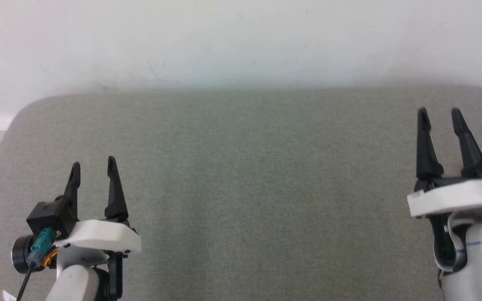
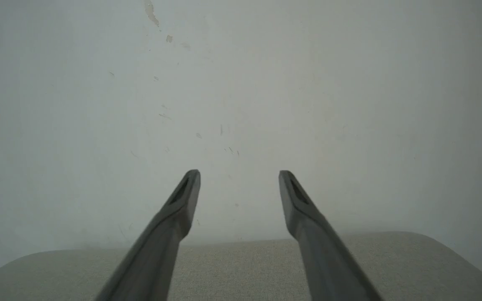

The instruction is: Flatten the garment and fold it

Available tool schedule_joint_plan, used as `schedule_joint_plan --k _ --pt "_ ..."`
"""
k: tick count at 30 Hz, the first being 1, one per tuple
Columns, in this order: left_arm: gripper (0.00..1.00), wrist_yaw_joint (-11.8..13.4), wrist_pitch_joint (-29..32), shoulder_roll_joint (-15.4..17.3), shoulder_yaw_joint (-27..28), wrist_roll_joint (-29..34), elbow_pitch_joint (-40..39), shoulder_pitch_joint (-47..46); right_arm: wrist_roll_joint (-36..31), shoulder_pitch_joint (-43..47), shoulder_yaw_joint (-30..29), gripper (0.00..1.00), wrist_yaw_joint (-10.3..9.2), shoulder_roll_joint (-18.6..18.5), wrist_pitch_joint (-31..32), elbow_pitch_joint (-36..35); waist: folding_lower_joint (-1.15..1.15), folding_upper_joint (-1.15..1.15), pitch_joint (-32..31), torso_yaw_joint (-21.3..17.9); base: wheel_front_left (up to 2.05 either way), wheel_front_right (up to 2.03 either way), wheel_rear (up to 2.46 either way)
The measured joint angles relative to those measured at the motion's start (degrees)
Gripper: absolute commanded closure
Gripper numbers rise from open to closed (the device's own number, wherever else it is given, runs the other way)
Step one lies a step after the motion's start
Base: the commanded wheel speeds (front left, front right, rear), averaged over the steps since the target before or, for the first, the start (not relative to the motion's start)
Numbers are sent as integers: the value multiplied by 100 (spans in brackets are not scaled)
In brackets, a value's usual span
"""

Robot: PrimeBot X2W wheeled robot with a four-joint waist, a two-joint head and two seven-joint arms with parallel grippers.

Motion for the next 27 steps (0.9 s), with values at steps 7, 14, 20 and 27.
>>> schedule_joint_plan --k 7,14,20,27 --pt "0 -394 -2 35 -118 -202 124 131 266 748 167 0 0 12 -149 -137 1 0 -316 284 0 0 0" --pt "0 -622 -125 112 -165 -190 155 236 157 1167 353 0 0 19 -169 -211 1 0 -444 450 0 0 0" --pt "0 -825 -146 169 -254 -212 341 293 -32 1421 343 0 0 18 -200 -332 1 0 -475 525 0 0 0" --pt "0 -899 -91 213 -276 -314 452 293 -48 1588 319 0 0 16 -201 -320 2 0 -503 529 0 0 0"
